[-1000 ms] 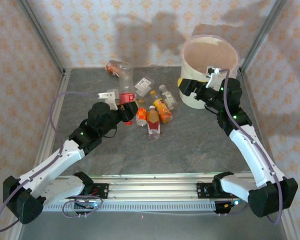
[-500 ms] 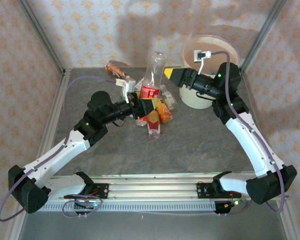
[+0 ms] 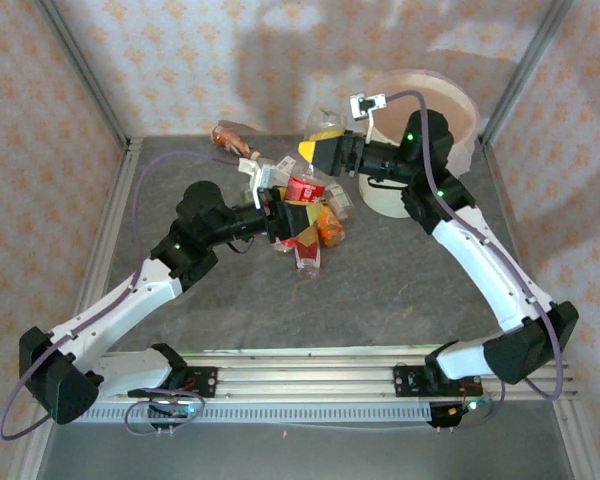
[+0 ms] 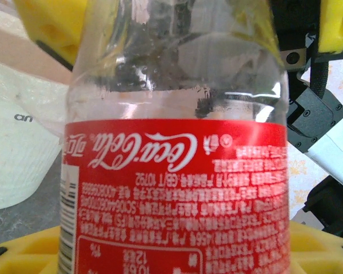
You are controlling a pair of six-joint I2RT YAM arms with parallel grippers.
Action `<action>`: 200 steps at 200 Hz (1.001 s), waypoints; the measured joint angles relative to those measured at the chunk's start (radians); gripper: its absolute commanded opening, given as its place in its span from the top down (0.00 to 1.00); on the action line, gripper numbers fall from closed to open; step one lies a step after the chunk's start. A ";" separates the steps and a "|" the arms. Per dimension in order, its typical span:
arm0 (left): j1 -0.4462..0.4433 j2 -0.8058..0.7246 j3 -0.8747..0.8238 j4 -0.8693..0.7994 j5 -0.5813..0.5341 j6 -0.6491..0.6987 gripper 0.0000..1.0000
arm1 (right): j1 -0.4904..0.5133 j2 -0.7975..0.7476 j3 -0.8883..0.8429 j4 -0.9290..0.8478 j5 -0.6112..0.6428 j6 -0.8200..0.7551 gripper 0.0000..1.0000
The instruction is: Put the plastic bottles in the bin
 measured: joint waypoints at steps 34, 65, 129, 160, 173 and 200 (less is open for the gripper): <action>0.000 0.000 0.000 0.000 0.000 0.000 0.63 | 0.004 0.002 0.002 -0.002 -0.007 0.004 0.32; 0.000 0.006 0.000 0.000 -0.001 0.001 0.61 | 0.004 0.000 0.002 0.000 -0.005 -0.002 0.42; -0.014 0.020 0.047 -0.048 -0.004 0.048 0.12 | 0.006 -0.052 -0.016 -0.007 0.048 -0.029 0.55; -0.013 0.020 0.048 -0.116 -0.072 0.052 0.00 | 0.008 -0.084 -0.016 -0.045 0.140 -0.107 0.57; -0.013 0.017 0.048 -0.140 -0.105 0.054 0.00 | 0.008 -0.094 -0.012 -0.083 0.188 -0.146 0.58; -0.013 -0.006 0.048 -0.193 -0.198 0.055 0.00 | 0.008 -0.097 0.024 -0.190 0.323 -0.239 0.59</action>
